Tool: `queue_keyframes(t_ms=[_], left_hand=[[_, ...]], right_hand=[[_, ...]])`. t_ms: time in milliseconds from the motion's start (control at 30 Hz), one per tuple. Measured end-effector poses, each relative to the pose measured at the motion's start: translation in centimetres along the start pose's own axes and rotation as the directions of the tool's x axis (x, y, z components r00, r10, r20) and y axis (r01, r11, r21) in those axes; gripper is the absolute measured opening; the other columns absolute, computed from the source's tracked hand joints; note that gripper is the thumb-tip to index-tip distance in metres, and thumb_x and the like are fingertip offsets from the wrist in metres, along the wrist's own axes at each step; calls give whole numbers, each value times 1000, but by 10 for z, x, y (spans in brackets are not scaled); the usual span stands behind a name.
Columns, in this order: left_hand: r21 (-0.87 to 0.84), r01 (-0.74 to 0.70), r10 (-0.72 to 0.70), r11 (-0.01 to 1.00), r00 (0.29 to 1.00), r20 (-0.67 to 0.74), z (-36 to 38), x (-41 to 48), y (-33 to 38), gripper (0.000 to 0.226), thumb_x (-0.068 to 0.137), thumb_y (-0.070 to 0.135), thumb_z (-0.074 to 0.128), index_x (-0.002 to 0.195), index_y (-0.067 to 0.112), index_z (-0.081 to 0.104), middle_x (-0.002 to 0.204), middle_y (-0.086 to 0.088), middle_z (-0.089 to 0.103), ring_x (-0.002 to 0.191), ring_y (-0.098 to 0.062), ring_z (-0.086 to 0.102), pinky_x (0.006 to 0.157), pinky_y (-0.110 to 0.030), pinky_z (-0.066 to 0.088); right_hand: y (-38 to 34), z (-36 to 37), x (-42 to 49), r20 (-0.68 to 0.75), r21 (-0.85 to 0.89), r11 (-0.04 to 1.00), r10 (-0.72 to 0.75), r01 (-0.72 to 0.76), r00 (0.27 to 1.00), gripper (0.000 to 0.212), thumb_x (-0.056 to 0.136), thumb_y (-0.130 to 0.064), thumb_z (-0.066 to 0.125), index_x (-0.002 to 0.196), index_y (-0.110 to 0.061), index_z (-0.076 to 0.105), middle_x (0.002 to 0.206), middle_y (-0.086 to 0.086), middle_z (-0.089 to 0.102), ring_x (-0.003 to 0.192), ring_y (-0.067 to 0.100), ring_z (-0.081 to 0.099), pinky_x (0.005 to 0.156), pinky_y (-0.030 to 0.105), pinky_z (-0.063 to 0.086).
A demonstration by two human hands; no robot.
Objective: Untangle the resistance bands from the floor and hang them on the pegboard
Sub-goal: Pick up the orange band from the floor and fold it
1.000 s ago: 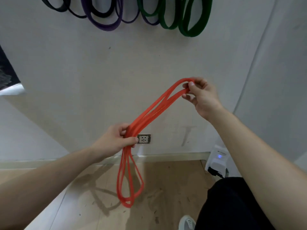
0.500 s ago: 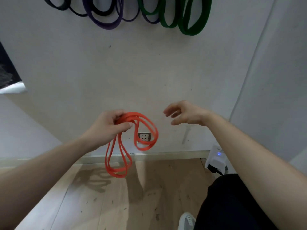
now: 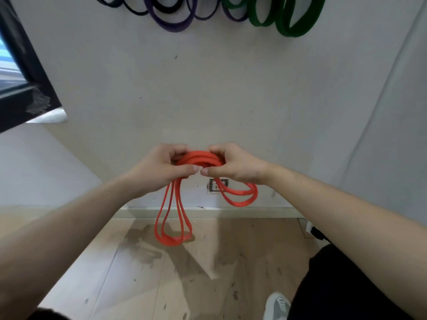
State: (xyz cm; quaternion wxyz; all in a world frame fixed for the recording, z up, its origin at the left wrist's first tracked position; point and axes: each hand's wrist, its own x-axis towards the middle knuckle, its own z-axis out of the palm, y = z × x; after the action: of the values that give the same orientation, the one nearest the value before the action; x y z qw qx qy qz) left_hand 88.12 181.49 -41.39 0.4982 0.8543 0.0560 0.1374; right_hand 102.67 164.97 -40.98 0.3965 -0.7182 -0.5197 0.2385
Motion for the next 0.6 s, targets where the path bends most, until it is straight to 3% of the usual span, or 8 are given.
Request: queue_keyframes(t_ms=[67, 233, 400, 500, 600], left_hand=[[-9, -5, 5, 1000, 1000, -26, -1, 0, 0, 20, 87, 11, 78, 103, 22, 72, 81, -10, 74, 74, -20, 66, 78, -49, 55], [-2, -1, 1, 1000, 998, -56, -1, -1, -2, 23, 80, 19, 83, 100, 24, 72, 84, -8, 76, 83, -35, 71, 81, -47, 57], [47, 78, -78, 996, 997, 3, 8, -6, -17, 15, 84, 5, 78, 87, 18, 74, 76, 5, 74, 75, -12, 72, 77, -30, 56], [-43, 108, -109, 993, 994, -22, 5, -5, -22, 13, 84, 0, 76, 90, 12, 73, 76, 0, 73, 77, -16, 72, 78, -30, 57], [-196, 93, -108, 976, 992, -70, 2, -3, -17, 21, 86, 1, 75, 105, 9, 71, 78, -5, 73, 77, -19, 72, 77, -26, 58]], right_hand=[[-3, 0, 1, -6, 19, 1000, -5, 5, 1000, 25, 91, -20, 74, 103, 1, 67, 79, 10, 59, 72, 19, 57, 69, 37, 47], [-16, -11, -3, -18, 70, 997, -36, 37, 999, 23, 94, -13, 68, 105, 6, 66, 86, 11, 66, 80, 14, 67, 81, 30, 55], [-29, -24, -10, -105, 239, 968, -48, 73, 993, 13, 97, -9, 63, 105, 0, 64, 85, 5, 67, 84, 16, 69, 84, 29, 56], [-24, -39, -10, -211, 321, 943, -19, 88, 977, 9, 97, -6, 61, 105, -1, 63, 80, 5, 65, 80, 18, 68, 94, 42, 53], [-6, -55, -13, -237, 284, 958, 35, 35, 971, 6, 96, -6, 63, 102, -4, 64, 75, 0, 63, 73, 13, 66, 86, 38, 53]])
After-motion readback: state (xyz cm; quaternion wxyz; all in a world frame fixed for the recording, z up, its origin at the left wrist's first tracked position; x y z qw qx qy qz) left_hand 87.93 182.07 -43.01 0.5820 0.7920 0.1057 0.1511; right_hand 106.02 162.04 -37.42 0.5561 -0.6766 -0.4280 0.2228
